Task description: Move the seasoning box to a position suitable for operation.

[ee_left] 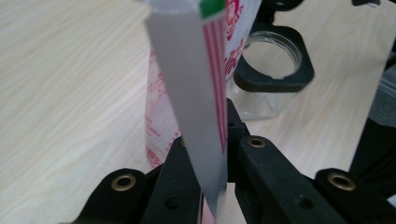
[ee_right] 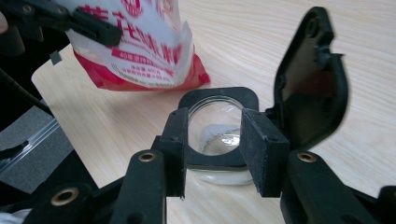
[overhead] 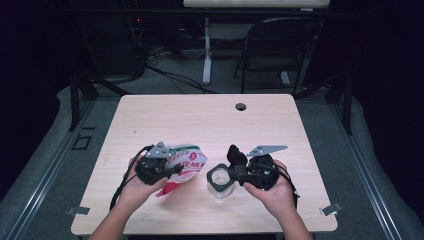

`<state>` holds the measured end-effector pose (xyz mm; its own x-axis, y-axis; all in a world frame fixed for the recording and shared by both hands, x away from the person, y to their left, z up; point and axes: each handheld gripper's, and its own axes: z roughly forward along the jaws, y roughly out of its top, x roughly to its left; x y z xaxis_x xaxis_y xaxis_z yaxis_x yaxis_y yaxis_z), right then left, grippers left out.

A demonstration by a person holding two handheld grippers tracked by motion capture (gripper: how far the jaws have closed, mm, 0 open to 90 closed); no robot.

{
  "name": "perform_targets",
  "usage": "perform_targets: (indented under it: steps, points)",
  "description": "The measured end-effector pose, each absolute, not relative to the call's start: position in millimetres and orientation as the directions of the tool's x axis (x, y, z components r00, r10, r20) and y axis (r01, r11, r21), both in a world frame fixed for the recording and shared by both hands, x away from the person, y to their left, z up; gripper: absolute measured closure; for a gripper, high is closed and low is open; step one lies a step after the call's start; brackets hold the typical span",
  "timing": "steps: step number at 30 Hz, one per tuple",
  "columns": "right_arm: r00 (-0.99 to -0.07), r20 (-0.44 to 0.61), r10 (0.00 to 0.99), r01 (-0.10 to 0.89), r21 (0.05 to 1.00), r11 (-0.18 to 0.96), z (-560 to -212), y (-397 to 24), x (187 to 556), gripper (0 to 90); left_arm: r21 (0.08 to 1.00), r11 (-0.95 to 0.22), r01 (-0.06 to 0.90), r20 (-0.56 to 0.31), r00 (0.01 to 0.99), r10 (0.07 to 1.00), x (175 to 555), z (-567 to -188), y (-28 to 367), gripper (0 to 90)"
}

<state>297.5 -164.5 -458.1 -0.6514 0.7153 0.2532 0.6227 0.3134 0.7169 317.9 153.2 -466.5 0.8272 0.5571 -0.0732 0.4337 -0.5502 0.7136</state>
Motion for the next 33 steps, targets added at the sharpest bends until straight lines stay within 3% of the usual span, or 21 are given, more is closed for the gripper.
perform_targets:
  steps: [16,24,33]
  points:
    - [-0.749,0.243,0.616,0.579,0.692,0.431,-463.6,-105.1,315.0,56.8,0.731,-0.516,0.446,-0.111,0.824,0.556,306.2,-480.7,155.0,90.0]
    - [-0.766,0.252,0.591,0.58,0.666,0.469,-482.3,-79.2,326.7,58.8,0.734,-0.5,0.459,-0.118,0.812,0.571,304.2,-482.4,159.6,90.0]
    - [-0.789,0.209,0.578,0.555,0.645,0.525,-491.0,-63.1,332.9,83.9,0.727,-0.509,0.461,-0.099,0.804,0.586,301.1,-485.8,161.9,90.0]
